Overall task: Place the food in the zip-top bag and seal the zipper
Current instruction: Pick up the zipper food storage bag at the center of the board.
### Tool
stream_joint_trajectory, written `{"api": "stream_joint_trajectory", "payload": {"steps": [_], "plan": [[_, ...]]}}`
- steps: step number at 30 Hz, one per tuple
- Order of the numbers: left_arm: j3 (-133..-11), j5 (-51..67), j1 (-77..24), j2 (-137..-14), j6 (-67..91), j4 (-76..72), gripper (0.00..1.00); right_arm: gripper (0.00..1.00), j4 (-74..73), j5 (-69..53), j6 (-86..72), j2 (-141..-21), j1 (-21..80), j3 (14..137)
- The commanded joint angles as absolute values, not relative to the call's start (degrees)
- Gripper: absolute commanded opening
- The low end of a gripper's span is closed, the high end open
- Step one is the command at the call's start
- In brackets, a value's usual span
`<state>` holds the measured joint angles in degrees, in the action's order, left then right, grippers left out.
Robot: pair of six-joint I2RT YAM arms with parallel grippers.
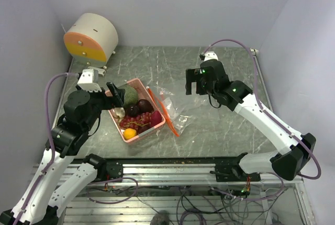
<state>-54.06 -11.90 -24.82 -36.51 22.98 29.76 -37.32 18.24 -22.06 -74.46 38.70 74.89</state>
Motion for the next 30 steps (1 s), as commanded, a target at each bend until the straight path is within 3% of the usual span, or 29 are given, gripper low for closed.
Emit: {"api": "stream_joint_trajectory", "payload": {"steps": [1,11,20,30], "plan": [[-54.19,-10.05,-24.17,-35.71,23.11,30.56,0.98,1.0,-38.11,19.36,-20.8,-75.21,39.03,76.1],[-53.64,-10.52,-24.17,-33.9,23.0,31.72,0.98,1.0,-27.99,9.4,-18.16,-76.52,39.66,73.3],[-52.93,-9.41,-24.15,-33.63,24.89,31.9,0.97,0.91,-27.81,11.94,-14.58,-91.27,46.44,81.3],[-50.95,-10.54,-24.17,-33.79,25.62,32.2,0.97,0.84,-30.21,14.42,-9.3,-99.1,51.07,84.48]]}}
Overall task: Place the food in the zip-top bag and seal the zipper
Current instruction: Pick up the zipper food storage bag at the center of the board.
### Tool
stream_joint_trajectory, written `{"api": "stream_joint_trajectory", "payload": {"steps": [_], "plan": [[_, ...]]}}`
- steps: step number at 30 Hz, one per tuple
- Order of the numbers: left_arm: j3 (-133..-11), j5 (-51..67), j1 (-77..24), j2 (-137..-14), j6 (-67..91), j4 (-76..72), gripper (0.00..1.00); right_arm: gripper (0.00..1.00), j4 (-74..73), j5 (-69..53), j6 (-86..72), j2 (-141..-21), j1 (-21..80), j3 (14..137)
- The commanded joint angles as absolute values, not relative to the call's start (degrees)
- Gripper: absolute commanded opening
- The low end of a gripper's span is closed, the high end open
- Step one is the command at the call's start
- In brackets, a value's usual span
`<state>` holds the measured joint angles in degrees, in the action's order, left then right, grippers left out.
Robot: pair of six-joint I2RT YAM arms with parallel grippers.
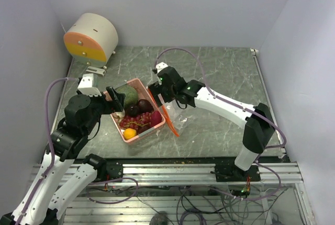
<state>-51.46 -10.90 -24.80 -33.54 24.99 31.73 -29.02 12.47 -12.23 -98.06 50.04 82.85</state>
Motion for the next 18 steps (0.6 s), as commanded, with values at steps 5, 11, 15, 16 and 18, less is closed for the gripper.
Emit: {"api": "stream_joint_trajectory", "payload": {"steps": [5,11,15,16,18], "plan": [[-50.67,-10.77,-24.17,-33.64,25.64,32.06,0.97,0.82,-30.79,15.8,-8.69,-100.84,51.23,84.01],[-50.02,-10.2,-24.17,-33.49,26.43,31.62,0.96,0.81,-30.59,18.45,-8.18,-102.4,51.55,83.92],[-49.69,-10.06,-24.17,-33.19,26.79,31.88,0.96,0.81,-30.34,17.44,-8.0,-102.99,51.7,83.98],[-49.67,-10.15,-24.17,-33.06,26.89,31.9,0.96,0.81,-30.06,17.29,-7.99,-103.07,51.76,83.83],[-49.59,-10.33,-24.17,-32.81,26.89,32.07,0.96,0.81,-29.53,17.42,-8.0,-102.96,52.02,83.36]]}}
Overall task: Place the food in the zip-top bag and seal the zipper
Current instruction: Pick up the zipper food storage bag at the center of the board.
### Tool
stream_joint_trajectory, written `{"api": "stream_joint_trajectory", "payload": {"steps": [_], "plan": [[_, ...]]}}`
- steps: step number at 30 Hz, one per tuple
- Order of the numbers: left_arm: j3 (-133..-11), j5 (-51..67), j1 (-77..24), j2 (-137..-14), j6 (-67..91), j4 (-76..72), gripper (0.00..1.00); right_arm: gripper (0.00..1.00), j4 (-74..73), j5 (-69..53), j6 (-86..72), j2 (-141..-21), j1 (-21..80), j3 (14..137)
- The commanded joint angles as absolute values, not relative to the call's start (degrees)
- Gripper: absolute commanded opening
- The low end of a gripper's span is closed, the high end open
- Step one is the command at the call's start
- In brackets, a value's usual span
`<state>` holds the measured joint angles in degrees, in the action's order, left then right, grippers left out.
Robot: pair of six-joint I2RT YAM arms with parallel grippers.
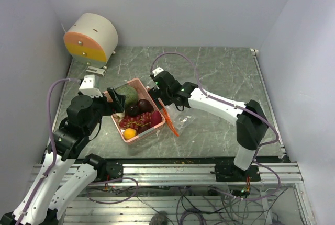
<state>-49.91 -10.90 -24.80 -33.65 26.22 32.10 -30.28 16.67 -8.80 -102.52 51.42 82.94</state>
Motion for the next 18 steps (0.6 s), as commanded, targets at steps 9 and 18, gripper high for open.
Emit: {"api": "stream_joint_trajectory", "payload": {"steps": [9,18], "plan": [[-49.88,-10.75,-24.18,-32.04,26.92,33.33,0.96,0.71,-31.17,30.36,-10.46,-106.24,52.71,83.1],[-50.28,-11.06,-24.17,-31.17,27.23,34.25,0.96,0.21,-30.04,40.63,-13.87,-105.81,53.95,82.62]]}}
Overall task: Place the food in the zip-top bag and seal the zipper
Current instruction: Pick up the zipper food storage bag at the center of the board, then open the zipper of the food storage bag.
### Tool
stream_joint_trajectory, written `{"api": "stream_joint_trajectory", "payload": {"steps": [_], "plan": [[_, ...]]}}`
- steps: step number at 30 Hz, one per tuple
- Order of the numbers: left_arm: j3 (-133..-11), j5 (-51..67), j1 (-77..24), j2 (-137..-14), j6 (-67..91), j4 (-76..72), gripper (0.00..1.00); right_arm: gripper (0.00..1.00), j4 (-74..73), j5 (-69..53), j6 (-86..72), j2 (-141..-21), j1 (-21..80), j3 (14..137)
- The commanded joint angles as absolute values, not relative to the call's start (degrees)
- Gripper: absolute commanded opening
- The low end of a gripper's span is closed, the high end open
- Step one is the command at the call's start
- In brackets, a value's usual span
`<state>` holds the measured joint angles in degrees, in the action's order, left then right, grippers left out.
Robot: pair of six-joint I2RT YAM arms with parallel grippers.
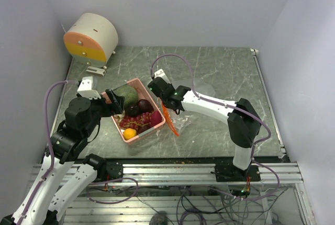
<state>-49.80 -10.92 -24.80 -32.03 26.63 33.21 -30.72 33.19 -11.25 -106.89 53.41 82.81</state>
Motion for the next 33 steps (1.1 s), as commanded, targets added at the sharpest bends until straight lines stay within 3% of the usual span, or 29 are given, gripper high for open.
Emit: {"api": "stream_joint_trajectory", "payload": {"steps": [1,3,7,14,26,33], "plan": [[-50.34,-11.01,-24.17,-31.05,27.44,34.21,0.96,0.11,-30.08,41.54,-14.28,-105.13,53.96,82.57],[-50.28,-10.7,-24.17,-30.94,27.91,34.07,0.96,0.0,-29.77,42.98,-14.87,-102.98,54.05,82.36],[-49.45,-8.34,-24.17,-31.18,30.22,32.18,0.93,0.0,-25.44,41.4,-13.6,-95.05,55.01,80.45],[-46.06,1.74,-24.17,-34.1,37.78,22.18,0.86,0.0,-13.21,28.27,-11.4,-82.2,56.38,74.98],[-44.88,11.62,-24.17,-39.6,50.08,2.22,0.9,0.0,-4.92,20.31,-11.68,-81.65,57.91,71.97],[-43.47,13.81,-24.21,-43.81,51.87,0.3,0.89,0.0,-4.01,20.33,-11.69,-81.21,58.57,71.07]]}}
